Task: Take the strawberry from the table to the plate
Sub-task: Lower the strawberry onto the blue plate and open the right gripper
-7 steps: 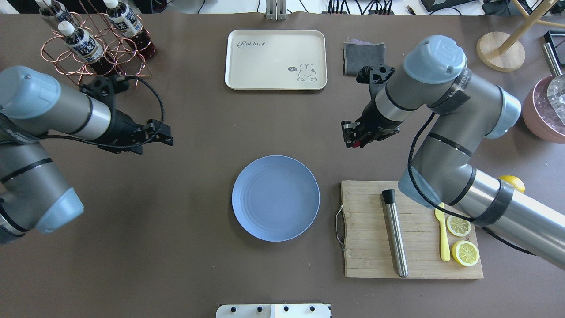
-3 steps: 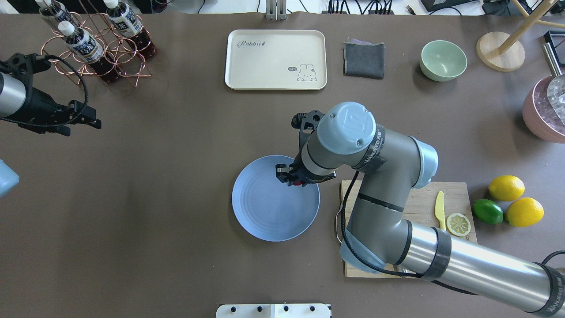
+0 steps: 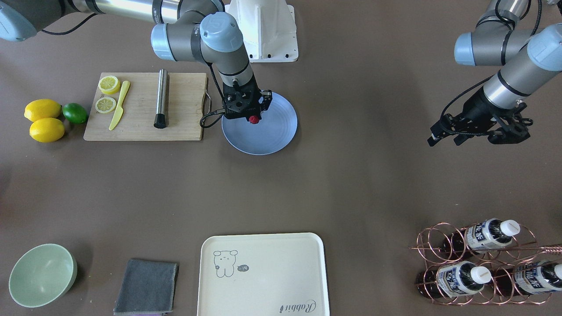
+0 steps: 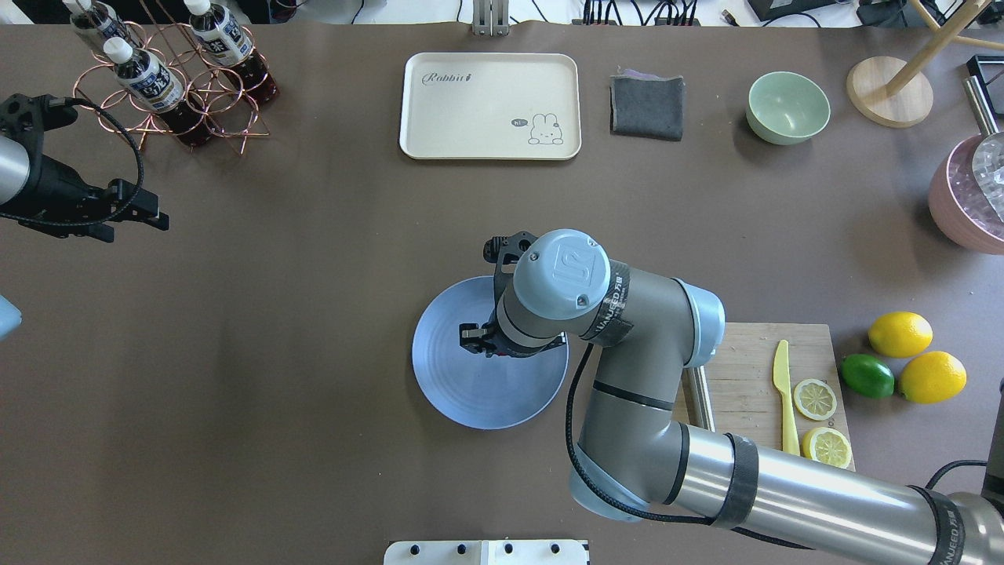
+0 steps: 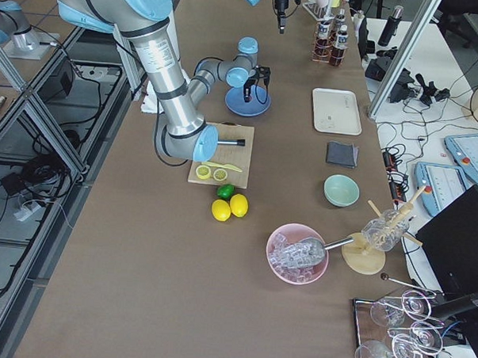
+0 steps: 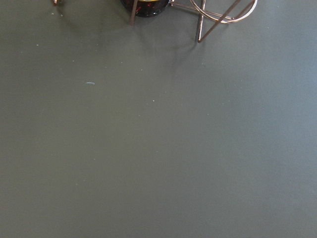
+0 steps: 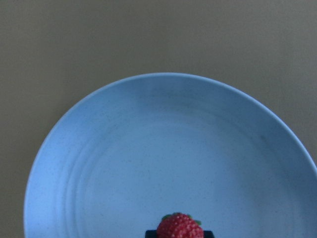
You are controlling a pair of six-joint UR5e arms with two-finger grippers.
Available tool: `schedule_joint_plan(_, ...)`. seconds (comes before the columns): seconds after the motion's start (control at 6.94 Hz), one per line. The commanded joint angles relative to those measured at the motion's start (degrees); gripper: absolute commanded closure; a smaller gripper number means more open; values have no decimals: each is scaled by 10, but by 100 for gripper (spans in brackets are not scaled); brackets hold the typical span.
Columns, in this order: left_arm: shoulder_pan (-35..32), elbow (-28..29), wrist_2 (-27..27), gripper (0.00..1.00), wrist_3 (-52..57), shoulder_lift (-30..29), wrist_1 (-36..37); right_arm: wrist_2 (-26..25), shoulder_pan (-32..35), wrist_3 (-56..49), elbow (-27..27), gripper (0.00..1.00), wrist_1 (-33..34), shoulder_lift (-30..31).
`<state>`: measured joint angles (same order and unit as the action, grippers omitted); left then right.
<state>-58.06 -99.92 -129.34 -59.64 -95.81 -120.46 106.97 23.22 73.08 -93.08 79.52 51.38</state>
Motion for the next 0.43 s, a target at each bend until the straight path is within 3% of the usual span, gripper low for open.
schedule_joint_plan(0.0,0,-2,0,9,0,1,0,-11,-12,0,17,100,-2,-2)
schedule_joint_plan(0.29,0,-1,0,6,-1,0,0,-17,-16,0,18,100,-2,-4)
